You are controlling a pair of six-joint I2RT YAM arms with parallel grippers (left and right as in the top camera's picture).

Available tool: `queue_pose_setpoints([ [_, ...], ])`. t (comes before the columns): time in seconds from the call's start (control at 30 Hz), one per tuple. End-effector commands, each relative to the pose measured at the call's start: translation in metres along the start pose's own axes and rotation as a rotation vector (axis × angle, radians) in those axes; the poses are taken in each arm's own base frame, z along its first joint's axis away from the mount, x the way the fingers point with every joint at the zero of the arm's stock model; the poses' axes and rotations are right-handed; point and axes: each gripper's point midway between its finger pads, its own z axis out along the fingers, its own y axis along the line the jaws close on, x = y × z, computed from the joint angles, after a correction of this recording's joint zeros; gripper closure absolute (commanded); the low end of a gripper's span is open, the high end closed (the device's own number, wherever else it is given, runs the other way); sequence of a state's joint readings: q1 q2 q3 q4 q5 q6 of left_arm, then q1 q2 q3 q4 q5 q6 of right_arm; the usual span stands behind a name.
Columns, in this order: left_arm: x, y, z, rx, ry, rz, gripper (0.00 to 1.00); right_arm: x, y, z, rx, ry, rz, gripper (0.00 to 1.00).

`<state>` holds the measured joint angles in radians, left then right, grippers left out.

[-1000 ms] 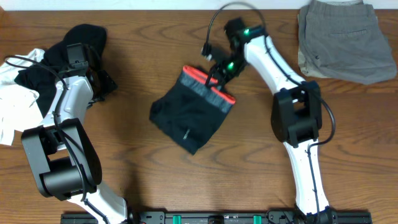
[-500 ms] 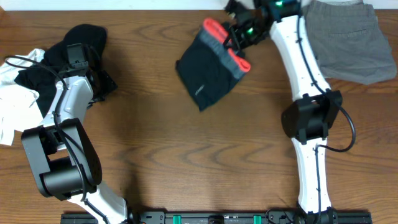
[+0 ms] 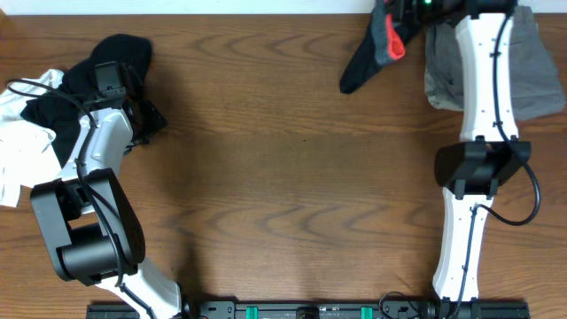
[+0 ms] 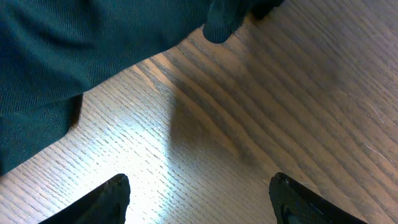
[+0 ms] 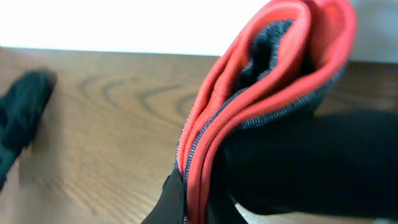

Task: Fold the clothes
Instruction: 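Lift the bundle with the right gripper and carry it toward the grey shorts, then lower the black bundle onto the grey shorts with the right gripper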

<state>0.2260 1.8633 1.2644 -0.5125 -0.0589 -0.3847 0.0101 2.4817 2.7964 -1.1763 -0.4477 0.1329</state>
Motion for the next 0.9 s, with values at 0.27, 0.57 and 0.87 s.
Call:
queue_pose_setpoints([
  [0.27,0.005,0.001,0.004,-0.006,0.013,0.021,0.27,-0.080,-0.055,-0.099,0.180,-0.350,0.168,0.99],
  [0.57,0.006,0.001,0.004,-0.008,0.017,0.021,0.27,-0.126,-0.089,-0.198,0.388,-0.665,0.263,0.98],
  [0.87,0.006,0.001,0.004,-0.008,0.017,0.021,0.27,-0.137,-0.126,-0.222,0.564,-0.819,0.375,0.98],
])
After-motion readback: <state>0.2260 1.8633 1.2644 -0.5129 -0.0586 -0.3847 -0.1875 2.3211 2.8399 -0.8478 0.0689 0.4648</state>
